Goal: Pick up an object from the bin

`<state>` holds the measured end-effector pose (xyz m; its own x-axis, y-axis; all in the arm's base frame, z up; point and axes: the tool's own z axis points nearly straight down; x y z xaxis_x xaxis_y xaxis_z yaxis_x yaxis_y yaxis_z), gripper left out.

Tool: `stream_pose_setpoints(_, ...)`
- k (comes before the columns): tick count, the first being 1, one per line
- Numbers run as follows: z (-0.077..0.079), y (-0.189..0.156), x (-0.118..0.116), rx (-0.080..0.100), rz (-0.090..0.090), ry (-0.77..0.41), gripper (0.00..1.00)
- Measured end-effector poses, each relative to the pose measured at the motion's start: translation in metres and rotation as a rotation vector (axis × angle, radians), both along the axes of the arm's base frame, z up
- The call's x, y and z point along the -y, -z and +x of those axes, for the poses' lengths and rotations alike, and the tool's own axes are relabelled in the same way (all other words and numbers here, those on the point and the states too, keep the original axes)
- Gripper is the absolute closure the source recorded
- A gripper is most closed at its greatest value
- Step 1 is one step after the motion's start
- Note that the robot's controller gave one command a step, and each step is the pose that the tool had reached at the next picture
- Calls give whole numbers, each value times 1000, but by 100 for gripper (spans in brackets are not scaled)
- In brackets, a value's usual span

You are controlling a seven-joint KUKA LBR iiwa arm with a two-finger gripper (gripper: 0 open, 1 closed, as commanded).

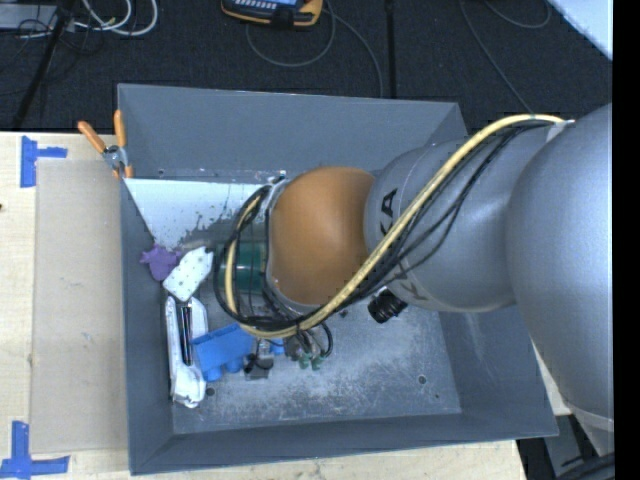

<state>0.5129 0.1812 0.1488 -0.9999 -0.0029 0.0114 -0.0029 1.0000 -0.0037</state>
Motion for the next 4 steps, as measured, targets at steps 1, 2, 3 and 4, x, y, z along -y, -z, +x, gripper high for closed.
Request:
stream_pose_setpoints(1, 2, -4, 0, 7, 3, 4, 0)
stream_pose_setpoints(2, 19, 38, 0, 7, 3, -67, 0)
stream_pose_setpoints(3, 23, 60, -3, 7, 2, -244, 0)
stream_pose_setpoints(4, 31, 49, -24, 5, 6, -427, 0)
